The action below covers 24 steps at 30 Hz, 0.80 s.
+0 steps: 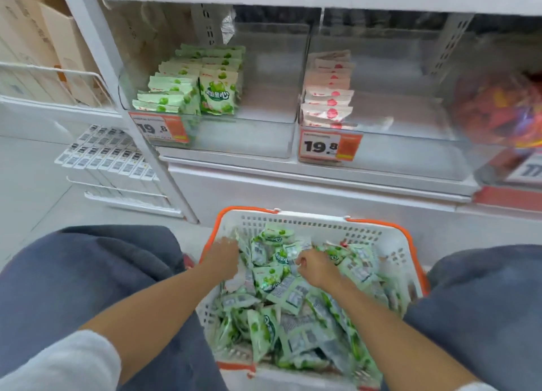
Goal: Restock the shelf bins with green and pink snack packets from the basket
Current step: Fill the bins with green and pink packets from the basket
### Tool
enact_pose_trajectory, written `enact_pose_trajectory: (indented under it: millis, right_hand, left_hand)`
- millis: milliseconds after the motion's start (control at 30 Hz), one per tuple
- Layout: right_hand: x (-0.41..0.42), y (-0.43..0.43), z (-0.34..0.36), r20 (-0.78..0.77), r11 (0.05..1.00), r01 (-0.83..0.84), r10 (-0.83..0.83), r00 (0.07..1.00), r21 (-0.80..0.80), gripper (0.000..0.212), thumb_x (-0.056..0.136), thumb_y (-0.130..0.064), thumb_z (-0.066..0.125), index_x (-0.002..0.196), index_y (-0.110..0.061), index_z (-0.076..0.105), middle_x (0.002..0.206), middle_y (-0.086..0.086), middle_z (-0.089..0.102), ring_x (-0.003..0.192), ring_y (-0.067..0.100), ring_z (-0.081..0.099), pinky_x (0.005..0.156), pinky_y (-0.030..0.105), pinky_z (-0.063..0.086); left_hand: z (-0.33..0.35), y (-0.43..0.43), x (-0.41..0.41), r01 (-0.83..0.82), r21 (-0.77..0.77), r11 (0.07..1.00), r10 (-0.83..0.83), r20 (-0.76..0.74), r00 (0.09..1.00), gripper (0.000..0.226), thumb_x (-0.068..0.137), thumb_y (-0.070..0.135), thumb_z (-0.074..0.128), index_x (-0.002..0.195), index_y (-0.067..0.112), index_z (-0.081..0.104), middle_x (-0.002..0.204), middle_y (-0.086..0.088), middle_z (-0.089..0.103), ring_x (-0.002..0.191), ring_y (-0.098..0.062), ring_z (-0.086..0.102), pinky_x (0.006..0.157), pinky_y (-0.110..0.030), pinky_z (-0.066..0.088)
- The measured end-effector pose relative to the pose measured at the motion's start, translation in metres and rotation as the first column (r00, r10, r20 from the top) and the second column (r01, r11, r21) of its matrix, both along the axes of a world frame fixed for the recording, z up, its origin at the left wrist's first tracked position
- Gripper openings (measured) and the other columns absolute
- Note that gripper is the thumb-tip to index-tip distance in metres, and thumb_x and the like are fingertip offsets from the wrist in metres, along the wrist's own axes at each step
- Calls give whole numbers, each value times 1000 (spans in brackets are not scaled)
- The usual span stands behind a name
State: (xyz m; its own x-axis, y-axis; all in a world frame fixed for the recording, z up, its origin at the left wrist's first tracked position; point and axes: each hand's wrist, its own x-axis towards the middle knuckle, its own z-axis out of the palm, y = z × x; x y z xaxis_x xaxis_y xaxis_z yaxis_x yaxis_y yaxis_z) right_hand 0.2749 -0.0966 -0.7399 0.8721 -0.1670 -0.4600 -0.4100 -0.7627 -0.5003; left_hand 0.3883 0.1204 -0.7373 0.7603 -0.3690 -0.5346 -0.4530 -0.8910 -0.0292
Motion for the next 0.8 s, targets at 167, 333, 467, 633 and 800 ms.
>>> enact_pose_trajectory:
  millis: [167,333,467,633,800]
  right_hand:
    - [10,1,-12,14,988,122,-124,992,99,15,94,-12,55,99,-15,68,98,0,69,90,17,64,86,38,54]
    - [19,4,-3,49,977,156,-165,985,145,20,94,-12,56,112,-15,65,106,-1,65,86,16,64,79,35,55]
    - [38,10,30,147,957,95,-139,979,273,68,86,-23,72,145,-20,40,142,-1,49,126,19,49,102,38,45]
    - [50,4,75,232,931,25,-117,966,364,28,85,-25,74,110,-13,68,106,7,69,93,20,64,80,36,50]
    - [61,9,123,305,806,77,-307,901,586,20,90,-21,69,102,-6,68,97,15,72,75,15,66,72,33,54]
  left_hand:
    - [-12,-11,11,57,-85,995,-47,122,991,65,83,-7,58,141,17,41,135,-9,41,112,-27,55,86,-37,52]
    - [3,-29,23,174,-223,959,-108,278,954,9,91,15,61,97,20,67,105,1,49,104,-21,51,89,-34,44]
    - [49,-50,32,137,-465,874,-87,129,988,6,90,32,66,88,26,67,99,8,62,93,-14,56,79,-27,42]
    - [99,-53,37,-94,-765,637,-46,-160,986,8,86,18,74,85,12,68,72,5,61,67,-13,54,65,-27,43]
    - [130,-51,43,-449,-869,207,367,-357,859,40,88,51,64,97,13,61,96,-8,66,83,-20,63,78,-38,56]
